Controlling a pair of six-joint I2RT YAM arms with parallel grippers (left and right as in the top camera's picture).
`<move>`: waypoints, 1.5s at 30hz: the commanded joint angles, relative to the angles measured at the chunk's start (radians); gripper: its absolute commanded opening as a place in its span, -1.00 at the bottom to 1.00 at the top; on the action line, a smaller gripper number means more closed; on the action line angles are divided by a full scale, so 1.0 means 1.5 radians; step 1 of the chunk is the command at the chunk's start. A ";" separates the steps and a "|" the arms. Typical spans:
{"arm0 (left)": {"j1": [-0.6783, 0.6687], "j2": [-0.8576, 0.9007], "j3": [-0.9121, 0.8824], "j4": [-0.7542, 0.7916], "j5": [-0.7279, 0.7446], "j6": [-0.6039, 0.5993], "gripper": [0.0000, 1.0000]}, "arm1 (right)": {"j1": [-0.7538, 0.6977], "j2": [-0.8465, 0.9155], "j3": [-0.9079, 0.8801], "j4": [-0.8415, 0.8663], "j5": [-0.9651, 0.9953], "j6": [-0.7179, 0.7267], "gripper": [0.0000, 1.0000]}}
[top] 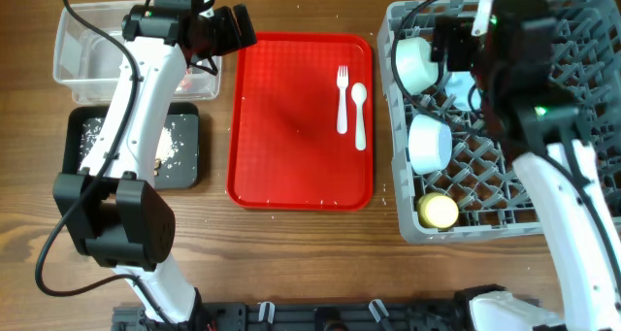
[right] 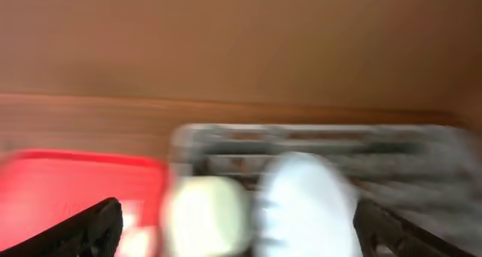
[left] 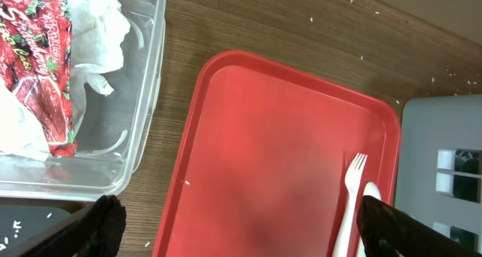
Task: Sort waste into correct bins and load items into the dishwasher rack
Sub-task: 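Open the right gripper and move it to the white fork on the red tray, then grasp the white fork with the right gripper and carry it into the rack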
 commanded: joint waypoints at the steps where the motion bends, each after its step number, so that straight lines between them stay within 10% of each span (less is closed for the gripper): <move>1: -0.001 -0.008 0.009 0.002 -0.002 -0.004 1.00 | 0.004 0.021 0.001 0.033 -0.320 0.143 0.81; 13: -0.001 -0.008 0.009 0.002 -0.002 -0.004 1.00 | 0.188 0.391 0.022 0.202 -0.100 0.401 0.35; 21: -0.001 -0.008 0.009 0.002 -0.002 -0.004 1.00 | 0.193 0.562 0.268 -0.049 -0.102 0.365 0.27; 38: -0.001 -0.008 0.009 0.002 -0.002 -0.004 1.00 | 0.193 0.654 0.273 -0.124 -0.049 0.353 0.02; 45: -0.001 -0.008 0.009 0.002 -0.002 -0.004 1.00 | 0.193 0.666 0.272 -0.146 -0.070 0.353 -0.64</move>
